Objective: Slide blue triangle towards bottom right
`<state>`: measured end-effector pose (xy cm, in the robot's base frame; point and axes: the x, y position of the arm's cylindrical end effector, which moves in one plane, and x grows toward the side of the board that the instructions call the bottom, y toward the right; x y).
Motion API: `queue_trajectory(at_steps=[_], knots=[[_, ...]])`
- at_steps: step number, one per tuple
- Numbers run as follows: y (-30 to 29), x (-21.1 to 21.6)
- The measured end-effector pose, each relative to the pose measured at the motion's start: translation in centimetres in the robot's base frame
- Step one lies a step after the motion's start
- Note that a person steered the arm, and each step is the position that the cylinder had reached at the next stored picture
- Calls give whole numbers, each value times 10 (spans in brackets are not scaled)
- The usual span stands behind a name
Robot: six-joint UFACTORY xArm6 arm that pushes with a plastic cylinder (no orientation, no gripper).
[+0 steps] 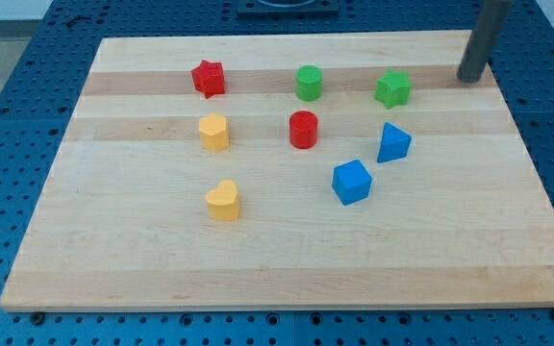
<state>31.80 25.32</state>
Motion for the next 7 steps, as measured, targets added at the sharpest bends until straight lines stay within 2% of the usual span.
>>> queue_trajectory(at_steps=[2,4,6,7], knots=[[-74,60],[-156,60],[-163,108],[-151,117]])
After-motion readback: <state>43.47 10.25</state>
